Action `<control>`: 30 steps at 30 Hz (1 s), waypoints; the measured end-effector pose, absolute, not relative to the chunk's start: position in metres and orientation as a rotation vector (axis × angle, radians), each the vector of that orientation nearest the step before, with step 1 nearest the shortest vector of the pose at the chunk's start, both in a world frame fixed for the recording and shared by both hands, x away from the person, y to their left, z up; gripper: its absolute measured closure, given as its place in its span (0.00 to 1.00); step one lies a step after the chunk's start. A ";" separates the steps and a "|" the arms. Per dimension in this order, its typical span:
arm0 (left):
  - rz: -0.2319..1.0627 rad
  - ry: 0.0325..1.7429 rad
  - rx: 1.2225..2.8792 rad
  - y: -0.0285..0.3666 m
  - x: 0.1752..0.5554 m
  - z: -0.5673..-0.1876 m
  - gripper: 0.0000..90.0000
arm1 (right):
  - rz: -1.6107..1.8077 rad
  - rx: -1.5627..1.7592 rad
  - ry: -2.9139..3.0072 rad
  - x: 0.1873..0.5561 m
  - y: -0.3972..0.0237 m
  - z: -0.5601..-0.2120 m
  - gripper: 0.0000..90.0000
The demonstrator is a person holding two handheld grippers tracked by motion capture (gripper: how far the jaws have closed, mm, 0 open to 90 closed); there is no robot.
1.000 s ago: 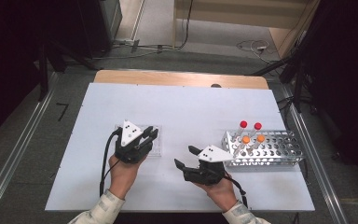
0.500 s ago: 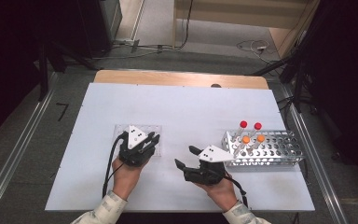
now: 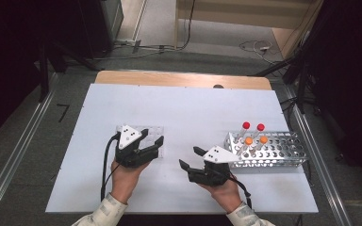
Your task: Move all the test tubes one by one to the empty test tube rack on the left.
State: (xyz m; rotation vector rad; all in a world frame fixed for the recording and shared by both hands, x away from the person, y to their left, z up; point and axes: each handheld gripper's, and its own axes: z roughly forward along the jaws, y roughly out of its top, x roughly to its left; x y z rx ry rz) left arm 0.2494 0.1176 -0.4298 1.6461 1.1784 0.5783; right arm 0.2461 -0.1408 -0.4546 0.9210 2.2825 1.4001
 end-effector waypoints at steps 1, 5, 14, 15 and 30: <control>0.581 1.185 1.642 0.119 0.249 -0.430 0.38 | 1.399 0.918 2.281 0.246 -0.142 -0.454 0.34; 0.599 1.197 1.632 0.125 0.247 -0.428 0.31 | 1.400 0.921 2.272 0.245 -0.146 -0.453 0.34; 0.640 1.252 1.595 0.143 0.246 -0.428 0.18 | 1.395 0.939 2.239 0.241 -0.165 -0.449 0.34; 0.646 1.257 1.591 0.146 0.245 -0.429 0.18 | 1.399 0.946 2.233 0.240 -0.167 -0.448 0.34; 0.657 1.294 1.574 0.158 0.246 -0.432 0.18 | 1.385 0.998 2.178 0.226 -0.206 -0.443 0.33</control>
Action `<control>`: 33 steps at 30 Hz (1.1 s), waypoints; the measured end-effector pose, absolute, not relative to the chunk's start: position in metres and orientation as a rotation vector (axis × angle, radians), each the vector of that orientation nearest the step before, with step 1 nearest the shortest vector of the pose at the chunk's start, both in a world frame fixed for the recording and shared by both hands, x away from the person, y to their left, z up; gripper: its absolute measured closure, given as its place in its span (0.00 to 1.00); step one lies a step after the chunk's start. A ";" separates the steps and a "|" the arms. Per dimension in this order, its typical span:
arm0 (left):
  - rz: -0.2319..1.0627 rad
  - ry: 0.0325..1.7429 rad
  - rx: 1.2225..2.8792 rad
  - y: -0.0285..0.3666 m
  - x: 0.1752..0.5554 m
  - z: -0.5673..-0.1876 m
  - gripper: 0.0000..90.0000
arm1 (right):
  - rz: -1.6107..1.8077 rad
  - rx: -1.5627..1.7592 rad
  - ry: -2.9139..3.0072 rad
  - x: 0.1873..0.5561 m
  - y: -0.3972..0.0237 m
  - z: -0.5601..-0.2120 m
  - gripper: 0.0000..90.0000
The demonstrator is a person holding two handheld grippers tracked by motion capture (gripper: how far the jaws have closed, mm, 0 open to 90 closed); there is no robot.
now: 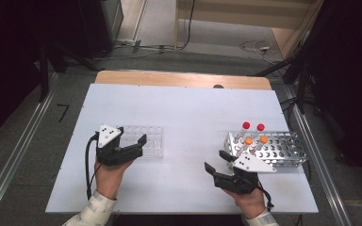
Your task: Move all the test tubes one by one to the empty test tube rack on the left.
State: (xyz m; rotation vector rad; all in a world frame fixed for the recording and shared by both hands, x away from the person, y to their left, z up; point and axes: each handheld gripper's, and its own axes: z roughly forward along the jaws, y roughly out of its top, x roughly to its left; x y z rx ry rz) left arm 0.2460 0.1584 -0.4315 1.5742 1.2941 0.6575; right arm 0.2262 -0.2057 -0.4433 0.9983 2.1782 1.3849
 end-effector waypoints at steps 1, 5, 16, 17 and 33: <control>0.661 1.297 1.572 0.159 0.246 -0.432 0.18 | 1.385 0.998 2.178 0.226 -0.206 -0.443 0.33; 0.664 1.306 1.567 0.162 0.246 -0.431 0.17 | 1.378 1.013 2.161 0.223 -0.215 -0.443 0.32; 0.674 1.312 1.577 0.162 0.246 -0.432 0.17 | 1.357 1.043 2.130 0.216 -0.235 -0.442 0.32; 0.673 1.311 1.576 0.162 0.246 -0.433 0.17 | 1.355 1.051 2.125 0.215 -0.237 -0.442 0.32; 0.672 1.313 1.581 0.161 0.247 -0.434 0.17 | 1.316 1.157 2.014 0.217 -0.269 -0.446 0.36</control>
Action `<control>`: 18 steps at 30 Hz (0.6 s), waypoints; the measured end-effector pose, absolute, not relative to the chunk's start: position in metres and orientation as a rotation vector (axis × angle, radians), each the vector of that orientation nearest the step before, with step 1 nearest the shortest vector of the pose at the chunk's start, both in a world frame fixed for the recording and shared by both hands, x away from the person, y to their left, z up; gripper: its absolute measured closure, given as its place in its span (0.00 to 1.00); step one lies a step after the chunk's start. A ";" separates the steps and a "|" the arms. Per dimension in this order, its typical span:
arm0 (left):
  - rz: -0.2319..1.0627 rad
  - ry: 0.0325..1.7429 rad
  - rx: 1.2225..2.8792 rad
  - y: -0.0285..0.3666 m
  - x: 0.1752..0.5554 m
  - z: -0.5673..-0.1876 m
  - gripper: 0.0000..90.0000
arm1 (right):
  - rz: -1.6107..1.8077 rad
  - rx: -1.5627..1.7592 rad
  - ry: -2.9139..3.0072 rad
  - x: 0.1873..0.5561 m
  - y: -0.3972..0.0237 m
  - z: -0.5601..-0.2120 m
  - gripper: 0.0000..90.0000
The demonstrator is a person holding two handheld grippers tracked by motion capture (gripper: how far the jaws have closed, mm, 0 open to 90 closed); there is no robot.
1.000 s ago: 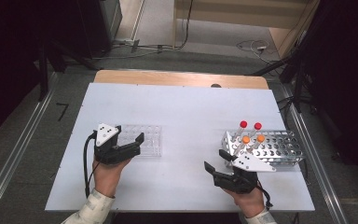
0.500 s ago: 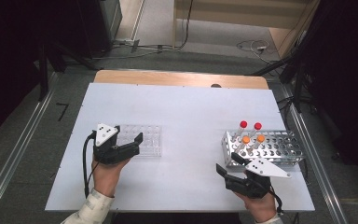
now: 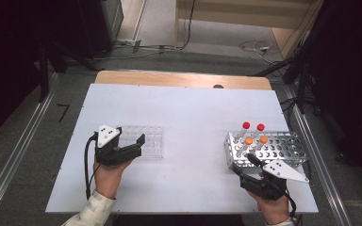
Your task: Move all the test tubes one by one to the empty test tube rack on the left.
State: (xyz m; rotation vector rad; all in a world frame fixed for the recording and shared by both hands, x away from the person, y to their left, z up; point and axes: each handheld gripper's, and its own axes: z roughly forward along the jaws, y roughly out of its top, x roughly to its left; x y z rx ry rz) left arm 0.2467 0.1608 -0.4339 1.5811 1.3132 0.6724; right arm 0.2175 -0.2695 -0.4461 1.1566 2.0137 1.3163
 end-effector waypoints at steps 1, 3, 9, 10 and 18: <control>0.672 1.313 1.583 0.161 0.247 -0.434 0.17 | 1.311 1.175 1.997 0.220 -0.272 -0.449 0.40; 0.673 1.313 1.584 0.160 0.247 -0.434 0.17 | 1.305 1.180 1.990 0.222 -0.273 -0.451 0.42; 0.671 1.314 1.586 0.159 0.247 -0.435 0.17 | 1.302 1.221 1.955 0.232 -0.280 -0.459 0.59; 0.671 1.314 1.585 0.159 0.247 -0.435 0.17 | 1.293 1.218 1.954 0.234 -0.280 -0.460 0.61; 0.672 1.315 1.593 0.159 0.247 -0.436 0.17 | 1.281 1.177 1.964 0.237 -0.273 -0.464 0.72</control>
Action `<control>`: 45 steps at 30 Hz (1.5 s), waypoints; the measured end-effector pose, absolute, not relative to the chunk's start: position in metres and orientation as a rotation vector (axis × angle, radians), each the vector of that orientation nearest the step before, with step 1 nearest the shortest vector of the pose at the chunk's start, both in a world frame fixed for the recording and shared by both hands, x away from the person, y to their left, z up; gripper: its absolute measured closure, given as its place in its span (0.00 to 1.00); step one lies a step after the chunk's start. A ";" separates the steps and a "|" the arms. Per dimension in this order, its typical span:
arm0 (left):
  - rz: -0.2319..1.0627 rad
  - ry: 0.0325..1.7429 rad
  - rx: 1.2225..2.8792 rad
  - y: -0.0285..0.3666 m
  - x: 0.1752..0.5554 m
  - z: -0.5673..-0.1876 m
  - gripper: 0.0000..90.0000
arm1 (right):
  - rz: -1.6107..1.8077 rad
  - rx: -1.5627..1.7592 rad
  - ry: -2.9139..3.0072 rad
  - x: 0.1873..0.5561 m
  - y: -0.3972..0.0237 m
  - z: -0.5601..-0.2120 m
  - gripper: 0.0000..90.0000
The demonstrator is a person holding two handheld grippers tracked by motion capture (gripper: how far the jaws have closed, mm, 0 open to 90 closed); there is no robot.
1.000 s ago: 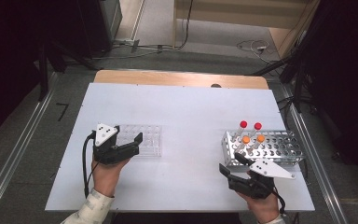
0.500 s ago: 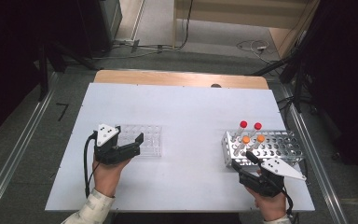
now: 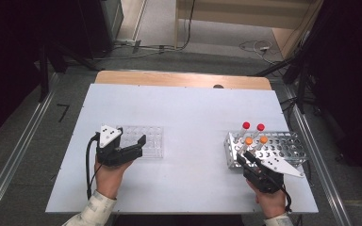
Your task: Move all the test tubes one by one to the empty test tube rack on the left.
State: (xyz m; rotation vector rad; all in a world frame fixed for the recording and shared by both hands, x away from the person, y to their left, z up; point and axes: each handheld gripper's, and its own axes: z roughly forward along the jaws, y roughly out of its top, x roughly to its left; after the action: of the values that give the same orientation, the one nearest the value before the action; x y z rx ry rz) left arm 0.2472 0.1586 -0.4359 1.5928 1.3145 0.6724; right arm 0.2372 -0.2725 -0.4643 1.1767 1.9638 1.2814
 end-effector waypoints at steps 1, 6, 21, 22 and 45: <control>0.673 1.315 1.593 0.158 0.247 -0.436 0.17 | 1.278 1.177 1.963 0.238 -0.272 -0.465 0.73; 0.672 1.313 1.593 0.158 0.247 -0.436 0.17 | 1.262 1.177 1.956 0.241 -0.271 -0.466 0.76; 0.671 1.306 1.601 0.156 0.247 -0.436 0.17 | 1.246 1.173 1.962 0.244 -0.269 -0.469 0.79; 0.670 1.306 1.600 0.155 0.247 -0.436 0.17 | 1.245 1.171 1.962 0.244 -0.269 -0.469 0.79; 0.666 1.304 1.600 0.156 0.247 -0.436 0.17 | 1.275 1.126 1.896 0.235 -0.270 -0.444 0.81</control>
State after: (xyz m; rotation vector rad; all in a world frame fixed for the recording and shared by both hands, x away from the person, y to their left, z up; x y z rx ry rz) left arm 0.2467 0.1556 -0.4358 1.6003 1.3035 0.6659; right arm 0.2351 -0.2701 -0.4443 1.1264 1.8961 1.2750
